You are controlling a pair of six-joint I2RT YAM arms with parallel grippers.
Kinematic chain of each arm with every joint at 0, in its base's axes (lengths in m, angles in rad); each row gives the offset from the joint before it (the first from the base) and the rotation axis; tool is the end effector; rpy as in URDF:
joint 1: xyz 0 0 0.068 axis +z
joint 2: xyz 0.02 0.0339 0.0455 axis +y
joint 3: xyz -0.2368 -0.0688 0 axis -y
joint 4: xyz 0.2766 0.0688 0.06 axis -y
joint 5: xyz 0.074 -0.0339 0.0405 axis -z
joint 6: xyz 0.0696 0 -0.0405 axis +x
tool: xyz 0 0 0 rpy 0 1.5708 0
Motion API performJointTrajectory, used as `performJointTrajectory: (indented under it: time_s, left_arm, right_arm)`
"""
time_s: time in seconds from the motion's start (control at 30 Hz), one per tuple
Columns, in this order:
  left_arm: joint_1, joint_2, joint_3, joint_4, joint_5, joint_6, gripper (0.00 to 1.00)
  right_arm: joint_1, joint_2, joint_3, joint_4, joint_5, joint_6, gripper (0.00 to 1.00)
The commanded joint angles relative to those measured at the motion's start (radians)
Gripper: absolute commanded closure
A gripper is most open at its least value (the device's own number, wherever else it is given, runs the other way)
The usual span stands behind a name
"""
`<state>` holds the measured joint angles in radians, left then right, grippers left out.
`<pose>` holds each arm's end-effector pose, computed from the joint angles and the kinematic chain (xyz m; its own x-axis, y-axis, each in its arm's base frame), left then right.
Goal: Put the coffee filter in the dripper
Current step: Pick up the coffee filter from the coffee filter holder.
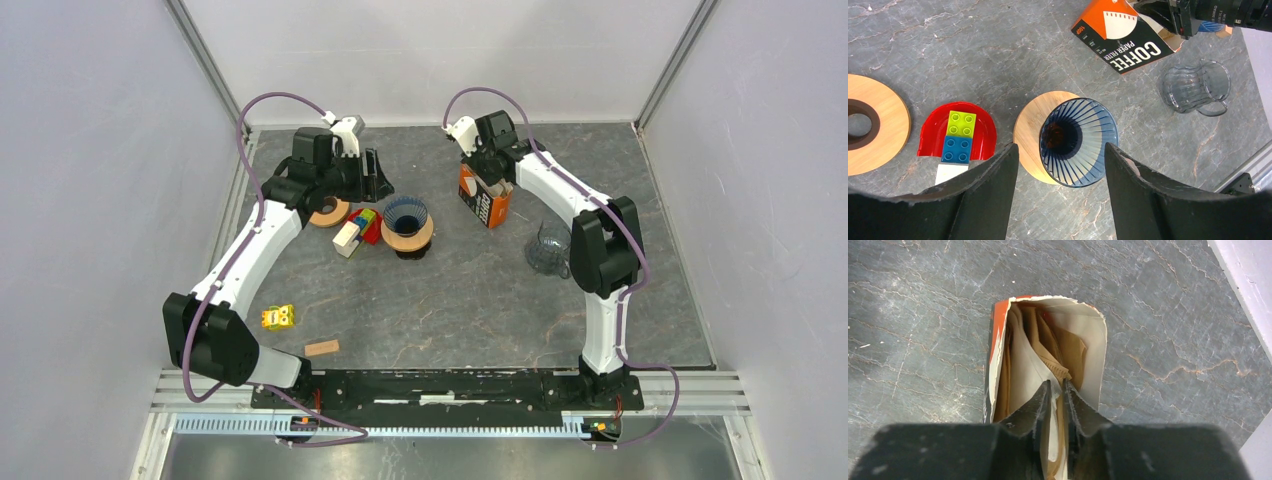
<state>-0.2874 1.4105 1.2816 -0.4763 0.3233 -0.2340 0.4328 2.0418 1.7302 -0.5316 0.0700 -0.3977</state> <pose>0.3575 -0.1287 0.2916 -0.6511 -0.0368 -0.7581 0.3787 0.8499 -0.3665 0.4600 0.2072 0.1897 -0.4793 -0.6470 -0.5929 -0.6094 0.7316 -0.3057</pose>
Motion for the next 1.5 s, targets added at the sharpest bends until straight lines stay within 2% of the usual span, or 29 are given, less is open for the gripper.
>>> performJointTrajectory:
  time_s: [0.0, 0.2, 0.9, 1.47]
  left_arm:
    - [0.004, -0.032, -0.003, 0.038, 0.012, 0.025, 0.3]
    - [0.004, -0.032, 0.002, 0.036, 0.01, 0.034, 0.3]
    - [0.004, -0.029, 0.013, 0.039, 0.002, 0.05, 0.29]
    - [0.004, -0.034, -0.003, 0.053, 0.003, 0.051, 0.3]
  right_arm:
    - [0.0, -0.002, 0.016, 0.018, -0.013, 0.009, 0.86]
    - [0.0, -0.045, 0.026, 0.015, -0.022, 0.021, 1.0]
    - [0.0, -0.163, 0.012, 0.012, -0.067, 0.044, 1.0]
    - [-0.072, -0.09, 0.032, 0.001, -0.223, 0.174, 0.92]
